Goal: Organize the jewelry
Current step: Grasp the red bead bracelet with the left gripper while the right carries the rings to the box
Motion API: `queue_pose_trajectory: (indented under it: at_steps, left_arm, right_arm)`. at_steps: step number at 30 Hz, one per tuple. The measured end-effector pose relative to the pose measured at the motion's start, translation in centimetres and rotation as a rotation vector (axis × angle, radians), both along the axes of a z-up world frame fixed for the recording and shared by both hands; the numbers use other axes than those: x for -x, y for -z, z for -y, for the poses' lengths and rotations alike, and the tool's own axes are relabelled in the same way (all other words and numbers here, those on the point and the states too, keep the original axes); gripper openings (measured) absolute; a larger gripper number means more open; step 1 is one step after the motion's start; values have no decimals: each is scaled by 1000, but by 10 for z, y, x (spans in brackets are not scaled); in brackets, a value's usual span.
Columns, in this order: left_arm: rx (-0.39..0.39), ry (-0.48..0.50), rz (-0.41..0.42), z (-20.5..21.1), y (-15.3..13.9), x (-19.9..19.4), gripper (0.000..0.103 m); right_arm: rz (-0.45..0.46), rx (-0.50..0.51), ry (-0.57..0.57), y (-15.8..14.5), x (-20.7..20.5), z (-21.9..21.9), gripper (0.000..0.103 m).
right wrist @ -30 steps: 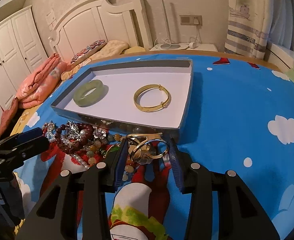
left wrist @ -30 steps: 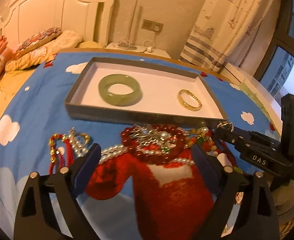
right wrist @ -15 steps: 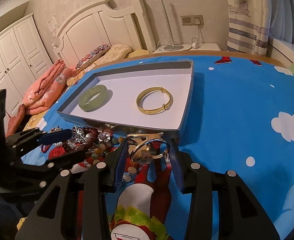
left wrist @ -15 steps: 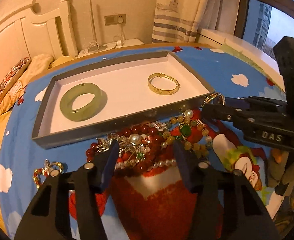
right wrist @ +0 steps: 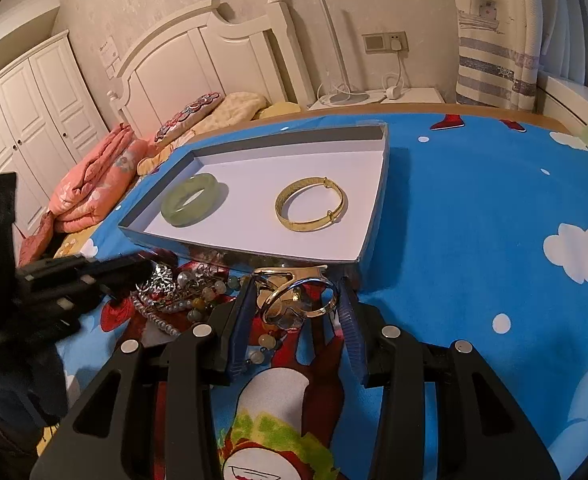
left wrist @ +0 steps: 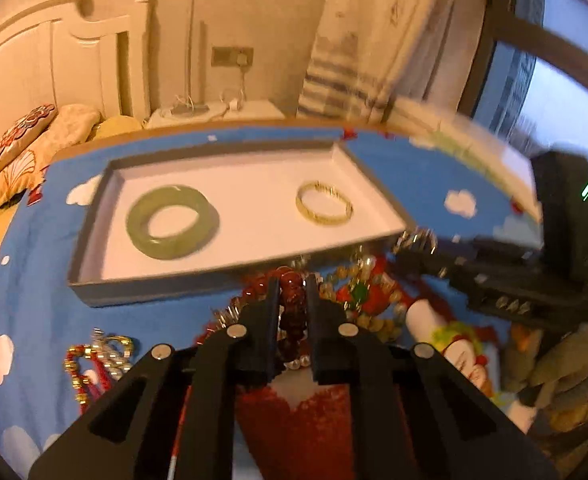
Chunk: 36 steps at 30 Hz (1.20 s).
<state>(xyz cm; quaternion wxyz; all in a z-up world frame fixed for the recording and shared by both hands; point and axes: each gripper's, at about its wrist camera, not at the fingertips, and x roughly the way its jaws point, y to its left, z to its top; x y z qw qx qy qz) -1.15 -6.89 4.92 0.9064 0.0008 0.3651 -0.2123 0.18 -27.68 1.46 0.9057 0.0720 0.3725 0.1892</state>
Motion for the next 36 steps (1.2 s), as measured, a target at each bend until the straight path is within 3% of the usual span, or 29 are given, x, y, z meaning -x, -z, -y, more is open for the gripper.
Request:
queue_pose_trajectory:
  at_steps: [5, 12, 20, 29, 36]
  left_arm:
    - [72, -49, 43, -23, -26, 9, 12]
    - [104, -73, 105, -36, -53, 23, 12]
    - [135, -78, 109, -43, -59, 22, 12]
    - [120, -37, 108, -21, -56, -12, 12]
    - [106, -48, 105, 2, -48, -58, 12]
  right_arm:
    - [24, -2, 6, -4, 4, 1, 41]
    - [39, 2, 6, -6, 7, 0, 41]
    - [29, -25, 9, -9, 5, 3, 41]
    - [73, -24, -2, -30, -13, -4, 41]
    - [59, 42, -11, -39, -67, -18, 41]
